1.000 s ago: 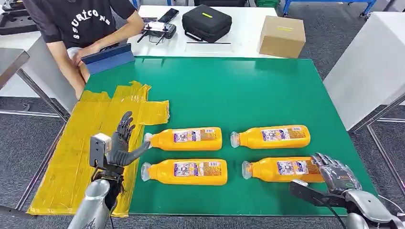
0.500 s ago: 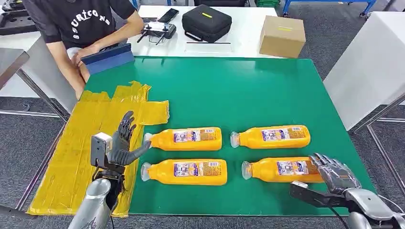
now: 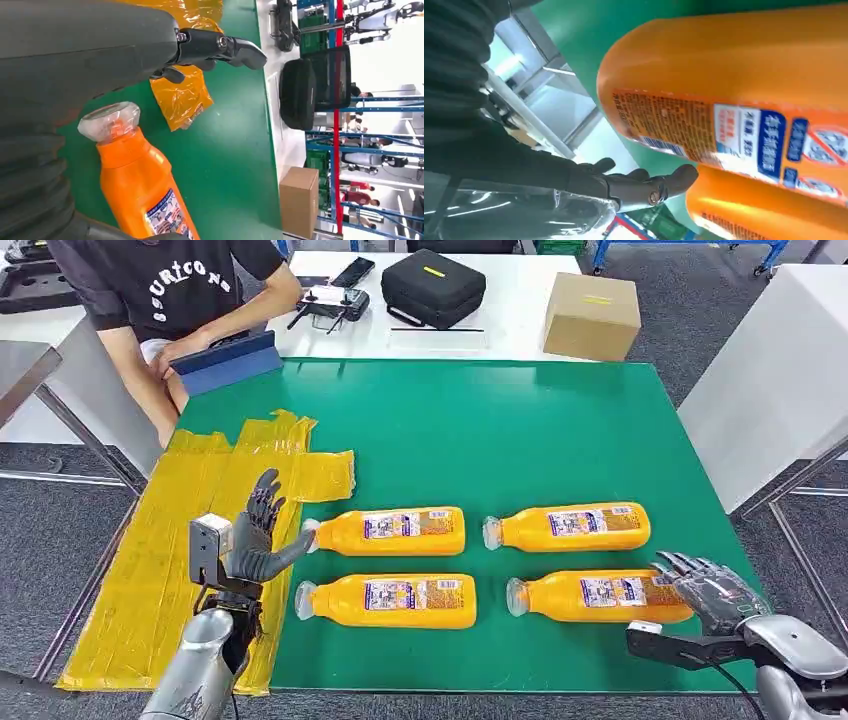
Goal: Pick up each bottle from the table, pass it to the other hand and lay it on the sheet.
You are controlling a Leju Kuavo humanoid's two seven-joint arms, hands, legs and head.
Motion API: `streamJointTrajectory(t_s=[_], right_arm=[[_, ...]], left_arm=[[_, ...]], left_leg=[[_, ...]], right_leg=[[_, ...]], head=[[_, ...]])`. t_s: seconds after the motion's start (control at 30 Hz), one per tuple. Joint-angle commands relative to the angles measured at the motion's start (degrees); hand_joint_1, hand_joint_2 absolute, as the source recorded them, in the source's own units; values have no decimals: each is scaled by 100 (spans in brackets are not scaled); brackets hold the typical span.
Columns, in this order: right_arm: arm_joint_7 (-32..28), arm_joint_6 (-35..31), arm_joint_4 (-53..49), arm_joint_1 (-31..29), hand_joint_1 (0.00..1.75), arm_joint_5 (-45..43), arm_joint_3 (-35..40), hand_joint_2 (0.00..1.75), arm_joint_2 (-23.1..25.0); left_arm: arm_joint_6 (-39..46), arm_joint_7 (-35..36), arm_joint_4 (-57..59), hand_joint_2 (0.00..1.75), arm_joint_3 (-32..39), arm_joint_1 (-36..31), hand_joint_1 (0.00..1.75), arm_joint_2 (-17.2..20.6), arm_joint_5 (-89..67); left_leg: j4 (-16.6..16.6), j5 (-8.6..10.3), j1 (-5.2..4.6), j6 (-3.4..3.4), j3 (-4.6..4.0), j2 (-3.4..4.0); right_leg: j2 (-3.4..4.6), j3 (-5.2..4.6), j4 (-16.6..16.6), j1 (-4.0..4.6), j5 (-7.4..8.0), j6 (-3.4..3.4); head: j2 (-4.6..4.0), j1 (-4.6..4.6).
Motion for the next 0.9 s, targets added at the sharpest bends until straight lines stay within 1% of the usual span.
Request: streamJointTrajectory(t_s=[0.03,0.07,0.1,0.13,0.17,0.2,0.27,0.3,0.33,0.37,0.4,0.47,0.5,0.53,0.57,0.6,0.63,0.7,0.73,0.8,0.87,0.9], right_arm=[[-30,-24,452,-263,0,-21,396,175,-14],[-29,-14,501,-319,0,-9,445,175,27],[-26,-25,586,-380,0,-9,476,175,71],[-21,-44,615,-396,0,-3,497,175,99],[2,-111,700,-441,0,27,540,175,158],[3,-164,739,-461,0,52,568,175,215],[31,-214,739,-447,0,83,600,175,305],[52,-229,736,-422,0,101,619,175,340],[58,-229,730,-405,0,109,628,175,348],[73,-229,626,-326,0,114,612,175,327],[72,-230,585,-290,0,114,601,175,307],[67,-233,568,-270,0,113,573,175,264],[67,-234,543,-263,0,112,571,175,268],[44,-248,542,-299,0,88,572,175,307],[0,-269,559,-341,0,69,589,175,351],[-76,-339,594,-403,0,62,632,175,425],[-177,-534,641,-484,0,115,704,175,572],[-170,-709,649,-529,0,200,797,175,851],[-127,-819,627,-498,0,274,846,175,982],[-89,-896,589,-407,0,323,890,175,1085],[-44,-964,547,-297,0,363,913,175,1181],[-32,-980,543,-280,0,379,907,175,1217]], left_arm=[[-5,1,428,175,-66,-198,0,188,10],[2,6,436,175,-66,-200,0,185,5],[9,3,446,175,-55,-197,0,178,10],[13,1,452,175,-52,-195,0,170,11],[15,-7,481,175,-49,-200,0,160,13],[23,-19,501,175,-48,-211,0,154,10],[23,-21,513,175,-52,-223,0,149,8],[24,-21,514,175,-52,-231,0,149,8],[24,-20,514,175,-52,-239,0,149,8],[30,-19,534,175,-50,-251,0,148,8],[33,-20,530,175,-49,-251,0,147,8],[35,-19,523,175,-48,-244,0,146,8],[38,-19,506,175,-45,-235,0,145,7],[49,-19,444,175,-31,-205,0,141,7],[56,-9,414,175,-16,-191,0,138,9],[67,-7,401,175,0,-182,0,138,9],[89,-3,393,175,31,-162,0,136,6],[98,1,386,175,48,-124,0,137,-2],[96,0,384,175,48,-100,0,130,-11],[96,0,389,175,43,-91,0,114,-19],[96,2,389,175,37,-105,0,101,-26],[98,7,392,175,36,-115,0,97,-34]], left_leg=[[-6,-14,6,-27,35,12],[-6,-8,5,-21,24,8],[-6,-15,7,-31,39,11],[-5,-8,8,-20,23,10],[-7,-13,10,-26,35,19],[-8,-7,8,-19,25,15],[-8,-14,12,-30,41,22],[-9,-8,10,-23,30,15],[-9,-14,12,-32,43,14],[-6,-6,11,-19,23,7],[-8,-11,11,-27,35,10],[-4,-7,8,-18,20,6],[-5,-12,8,-25,30,9],[-5,-7,7,-19,20,7],[-6,-14,9,-28,35,9],[-5,-8,8,-19,22,8],[-6,-12,11,-26,31,13],[-7,-7,11,-19,23,18],[-12,-12,15,-28,38,29],[-14,-13,15,-30,41,30],[-8,-6,13,-18,23,12],[-11,-13,17,-31,40,12]], right_leg=[[9,33,-10,5,-9,-17],[5,24,-10,5,-4,-13],[7,39,-11,6,-10,-19],[8,23,-10,7,-3,-13],[16,34,-15,10,-4,-16],[12,25,-15,8,0,-12],[18,40,-17,12,-4,-19],[11,30,-16,10,-1,-14],[10,44,-18,12,-6,-20],[4,25,-13,11,-2,-12],[6,36,-16,11,-6,-18],[4,21,-10,8,-3,-11],[5,31,-11,8,-8,-16],[5,21,-10,7,-4,-12],[5,36,-13,8,-10,-17],[6,22,-11,8,-4,-12],[10,31,-14,10,-6,-16],[16,22,-15,11,1,-13],[25,36,-21,14,1,-19],[26,39,-22,15,0,-20],[9,24,-14,14,-1,-13],[8,41,-19,18,-7,-21]], head=[[0,-2],[0,0],[0,2],[0,0],[0,-2],[0,0],[0,-2],[0,0],[0,2],[0,-2],[0,0],[0,0],[0,-2],[0,0],[0,-2],[0,2],[0,-2],[0,0],[0,0],[0,0],[0,0],[0,-2]])
